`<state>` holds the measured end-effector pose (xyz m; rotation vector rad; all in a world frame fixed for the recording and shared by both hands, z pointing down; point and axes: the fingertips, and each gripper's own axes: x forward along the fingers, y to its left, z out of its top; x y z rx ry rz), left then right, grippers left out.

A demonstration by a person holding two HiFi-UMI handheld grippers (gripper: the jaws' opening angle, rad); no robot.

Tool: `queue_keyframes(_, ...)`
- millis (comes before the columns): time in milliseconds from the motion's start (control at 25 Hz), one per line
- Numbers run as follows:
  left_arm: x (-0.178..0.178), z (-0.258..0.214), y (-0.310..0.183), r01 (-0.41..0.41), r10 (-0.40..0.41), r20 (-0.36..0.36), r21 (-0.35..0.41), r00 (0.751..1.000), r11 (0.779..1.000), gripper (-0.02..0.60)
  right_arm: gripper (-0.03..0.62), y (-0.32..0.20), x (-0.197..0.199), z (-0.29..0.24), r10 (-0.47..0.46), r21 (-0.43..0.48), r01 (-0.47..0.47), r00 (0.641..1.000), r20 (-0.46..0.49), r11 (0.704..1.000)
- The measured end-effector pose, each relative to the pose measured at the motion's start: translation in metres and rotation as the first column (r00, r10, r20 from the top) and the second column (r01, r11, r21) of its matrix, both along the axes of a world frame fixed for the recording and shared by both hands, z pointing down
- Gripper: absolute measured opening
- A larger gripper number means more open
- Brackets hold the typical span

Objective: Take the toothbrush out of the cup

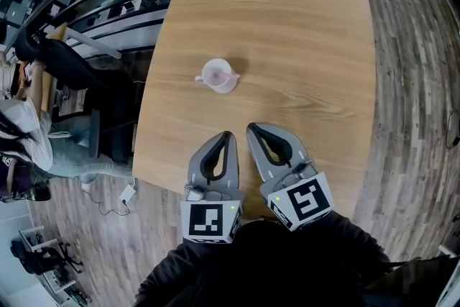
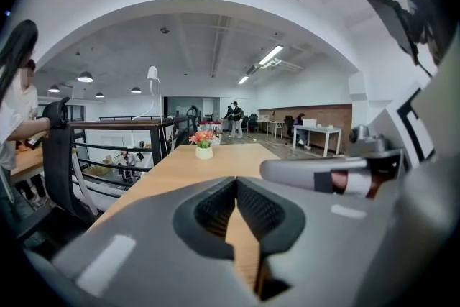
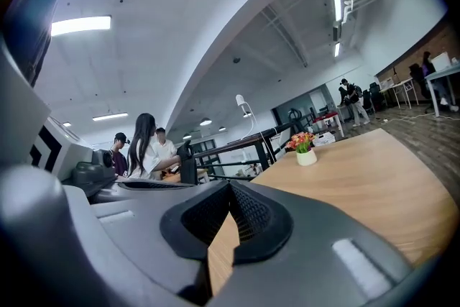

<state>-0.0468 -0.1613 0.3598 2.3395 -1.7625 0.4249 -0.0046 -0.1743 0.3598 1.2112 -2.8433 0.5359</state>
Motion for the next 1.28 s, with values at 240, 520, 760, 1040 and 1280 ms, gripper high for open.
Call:
queue_keyframes(240,-0.008,0.007,-0.010,0.016,-0.016,-0.002,-0.008,1.000,1.000,0.008,0.002,-0.012,-0.006,0.008,-0.006,-0.010,0.006,1.000,-0.012,1.000)
queue_keyframes(520,-0.020,0.012,-0.020,0.013,-0.014,-0.028,-0.021,1.000,1.000,0.008,0.002,-0.022,-0.020,0.019,-0.002,-0.034,0.000,0.999,-0.037,0.999)
queue_keyframes(760,-0.040,0.021,-0.030,0.014,-0.016,-0.054,-0.033,0.998,0.999,0.008,0.002,-0.035,-0.035,0.028,0.019,-0.043,-0.021,0.998,-0.058,0.999)
queue_keyframes(1040,-0.053,0.038,-0.050,-0.017,0.011,-0.086,-0.063,0.996,0.998,0.008,0.002,-0.056,-0.044,0.045,0.061,-0.076,-0.068,0.994,-0.092,0.995)
queue_keyframes(1280,-0.061,0.061,-0.073,-0.048,0.036,-0.114,-0.108,0.993,0.993,0.008,0.002,-0.080,-0.050,0.069,0.105,-0.110,-0.120,0.985,-0.139,0.987)
